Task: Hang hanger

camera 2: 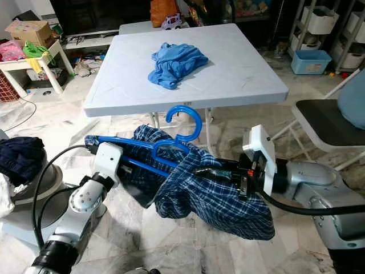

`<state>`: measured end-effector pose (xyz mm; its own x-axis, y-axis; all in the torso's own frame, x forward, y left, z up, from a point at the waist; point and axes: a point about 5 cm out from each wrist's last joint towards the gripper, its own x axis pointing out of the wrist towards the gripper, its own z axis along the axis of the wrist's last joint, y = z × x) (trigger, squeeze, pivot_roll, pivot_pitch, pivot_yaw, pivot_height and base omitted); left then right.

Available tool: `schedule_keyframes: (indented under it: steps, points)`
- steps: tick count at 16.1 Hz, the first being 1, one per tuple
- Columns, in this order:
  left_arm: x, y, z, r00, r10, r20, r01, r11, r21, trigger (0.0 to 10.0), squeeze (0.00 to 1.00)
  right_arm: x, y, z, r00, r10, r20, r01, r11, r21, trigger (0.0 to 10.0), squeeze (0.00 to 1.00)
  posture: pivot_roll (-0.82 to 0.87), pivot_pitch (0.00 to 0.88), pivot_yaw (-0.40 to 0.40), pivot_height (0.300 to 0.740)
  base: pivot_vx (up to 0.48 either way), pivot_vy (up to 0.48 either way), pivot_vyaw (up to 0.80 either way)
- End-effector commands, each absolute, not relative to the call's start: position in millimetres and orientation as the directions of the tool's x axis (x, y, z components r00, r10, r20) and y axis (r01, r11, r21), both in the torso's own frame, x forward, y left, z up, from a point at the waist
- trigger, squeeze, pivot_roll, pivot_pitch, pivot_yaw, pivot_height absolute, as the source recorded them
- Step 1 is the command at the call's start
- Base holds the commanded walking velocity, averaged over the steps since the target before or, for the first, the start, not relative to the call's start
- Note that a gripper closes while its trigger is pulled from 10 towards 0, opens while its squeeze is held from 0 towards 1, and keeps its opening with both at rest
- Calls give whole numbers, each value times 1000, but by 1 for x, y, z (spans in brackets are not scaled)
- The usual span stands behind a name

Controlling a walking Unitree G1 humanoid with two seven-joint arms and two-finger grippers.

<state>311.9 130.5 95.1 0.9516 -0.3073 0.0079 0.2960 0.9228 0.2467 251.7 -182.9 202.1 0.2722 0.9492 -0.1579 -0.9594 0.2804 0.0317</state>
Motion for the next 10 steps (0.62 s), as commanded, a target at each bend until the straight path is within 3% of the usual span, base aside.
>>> schedule_keyframes:
  steps: [1, 10]
  points:
    - [318, 137, 100, 958, -286, 30, 272, 935, 229, 0, 0, 248, -181, 215, 238, 962, -136, -971, 239, -10, 10000, 0, -125, 36, 83, 740, 0, 0, 0]
    - [329, 167, 119, 986, -98, 135, 78, 986, 147, 0, 0, 243, -192, 189, 239, 935, -263, -968, 252, 16, 10000, 0, -123, 37, 79, 740, 0, 0, 0]
